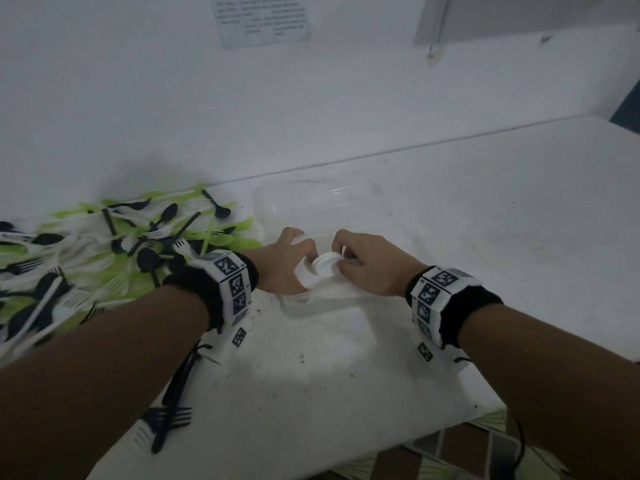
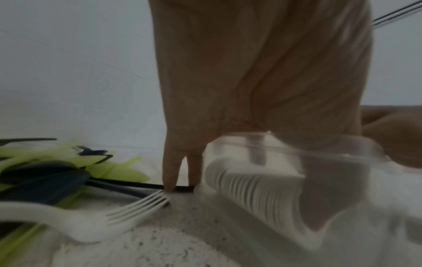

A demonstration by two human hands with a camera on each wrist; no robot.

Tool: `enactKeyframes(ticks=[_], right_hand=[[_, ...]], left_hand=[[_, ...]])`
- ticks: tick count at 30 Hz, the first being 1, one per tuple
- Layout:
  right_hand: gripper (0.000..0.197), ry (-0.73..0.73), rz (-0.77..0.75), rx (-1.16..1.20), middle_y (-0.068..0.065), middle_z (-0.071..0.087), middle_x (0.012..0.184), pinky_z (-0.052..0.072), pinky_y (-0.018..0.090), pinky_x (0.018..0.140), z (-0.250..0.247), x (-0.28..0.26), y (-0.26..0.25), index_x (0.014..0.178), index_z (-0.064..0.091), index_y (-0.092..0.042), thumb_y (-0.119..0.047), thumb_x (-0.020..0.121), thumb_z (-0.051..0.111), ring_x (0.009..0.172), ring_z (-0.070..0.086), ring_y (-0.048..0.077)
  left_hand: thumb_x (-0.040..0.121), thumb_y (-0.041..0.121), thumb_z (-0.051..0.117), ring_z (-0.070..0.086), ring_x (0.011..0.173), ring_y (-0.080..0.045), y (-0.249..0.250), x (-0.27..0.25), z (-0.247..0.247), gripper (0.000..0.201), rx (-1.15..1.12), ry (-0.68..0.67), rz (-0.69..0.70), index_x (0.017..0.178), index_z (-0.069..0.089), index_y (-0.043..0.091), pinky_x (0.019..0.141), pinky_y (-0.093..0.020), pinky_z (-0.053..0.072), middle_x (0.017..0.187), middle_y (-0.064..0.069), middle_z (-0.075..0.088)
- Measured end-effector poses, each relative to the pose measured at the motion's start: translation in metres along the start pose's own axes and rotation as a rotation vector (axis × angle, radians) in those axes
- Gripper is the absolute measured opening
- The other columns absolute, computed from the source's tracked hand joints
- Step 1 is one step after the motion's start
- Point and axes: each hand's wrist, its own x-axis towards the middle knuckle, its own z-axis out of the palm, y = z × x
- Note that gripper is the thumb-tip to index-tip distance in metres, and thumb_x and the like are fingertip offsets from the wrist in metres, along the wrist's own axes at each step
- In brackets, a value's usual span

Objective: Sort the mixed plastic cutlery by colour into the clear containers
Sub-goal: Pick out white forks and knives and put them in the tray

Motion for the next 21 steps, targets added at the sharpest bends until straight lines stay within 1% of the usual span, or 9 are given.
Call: enactKeyframes(ticks=[2,4,6,8,10,12,15,18,21], right_hand=[[0.008,0.002,-0.009,-0.006,-0.006,0.056,0.080,0.037,0.030,0.064,0.000,0.000,0.000,0.097,0.049,-0.023,-0.022,0.093,0.056,0.074,0.051,0.010],[0.009,0.006,-0.025,-0.014,-0.005,0.057,0.081,0.038,0.030,0.065,0.001,0.000,0.000,0.096,0.049,-0.023,-0.022,0.092,0.057,0.075,0.051,0.010],[0.010,0.009,-0.030,-0.013,-0.004,0.057,0.083,0.039,0.030,0.066,0.001,-0.001,0.000,0.094,0.050,-0.023,-0.023,0.090,0.060,0.076,0.051,0.010],[0.014,0.013,-0.025,-0.001,-0.004,0.058,0.086,0.040,0.031,0.069,0.001,-0.002,-0.001,0.087,0.050,-0.027,-0.025,0.088,0.064,0.079,0.053,0.011],[0.016,-0.006,-0.021,0.045,-0.006,0.063,0.089,0.047,0.032,0.075,-0.001,-0.004,-0.001,0.083,0.054,-0.033,-0.028,0.087,0.068,0.084,0.058,0.014],[0.010,-0.065,-0.004,0.087,-0.008,0.069,0.093,0.050,0.029,0.081,-0.005,-0.004,-0.001,0.087,0.063,-0.032,-0.029,0.087,0.073,0.089,0.063,0.013],[0.008,-0.203,0.028,0.063,-0.013,0.073,0.091,0.047,0.018,0.078,-0.019,0.001,-0.005,0.095,0.076,-0.027,-0.029,0.087,0.079,0.084,0.065,0.003],[0.010,-0.281,0.050,-0.036,-0.018,0.072,0.089,0.042,0.014,0.075,-0.025,0.008,-0.013,0.097,0.079,-0.026,-0.029,0.088,0.078,0.082,0.062,-0.001],[0.008,-0.297,0.053,-0.080,-0.017,0.072,0.089,0.042,0.016,0.076,-0.022,0.011,-0.017,0.095,0.079,-0.025,-0.029,0.088,0.078,0.085,0.063,0.002]], left_hand=[[0.082,0.051,0.078,0.050,0.129,-0.032,0.000,0.000,0.003,0.052,0.005,0.023,-0.005,0.116,0.042,0.038,0.108,-0.042,0.042,0.157,0.000,0.008],[0.081,0.052,0.079,0.050,0.128,-0.033,0.001,-0.001,0.006,0.051,-0.011,0.055,-0.001,0.114,0.043,0.038,0.108,-0.043,0.042,0.156,-0.003,0.011],[0.080,0.051,0.080,0.049,0.130,-0.035,0.001,-0.001,0.009,0.053,-0.020,0.073,0.001,0.118,0.046,0.035,0.110,-0.045,0.041,0.156,-0.005,0.012],[0.080,0.052,0.080,0.049,0.132,-0.035,0.002,-0.001,0.009,0.058,-0.018,0.075,-0.007,0.123,0.047,0.033,0.111,-0.045,0.040,0.156,-0.006,0.012],[0.080,0.052,0.079,0.050,0.129,-0.034,0.004,-0.003,0.008,0.060,-0.003,0.072,-0.029,0.127,0.047,0.032,0.111,-0.044,0.040,0.156,-0.006,0.012],[0.081,0.050,0.079,0.052,0.126,-0.032,0.006,-0.003,0.007,0.062,0.011,0.066,-0.043,0.130,0.046,0.032,0.110,-0.045,0.041,0.156,-0.005,0.011],[0.083,0.048,0.078,0.053,0.124,-0.034,0.008,-0.004,0.007,0.062,0.029,0.066,-0.047,0.132,0.045,0.030,0.109,-0.046,0.042,0.157,-0.006,0.012],[0.083,0.048,0.077,0.052,0.126,-0.035,0.007,-0.004,0.008,0.063,0.028,0.079,-0.047,0.134,0.046,0.026,0.109,-0.045,0.042,0.157,-0.009,0.012],[0.083,0.048,0.077,0.052,0.126,-0.035,0.007,-0.005,0.009,0.063,0.014,0.077,-0.045,0.134,0.046,0.025,0.109,-0.045,0.042,0.157,-0.009,0.013]])
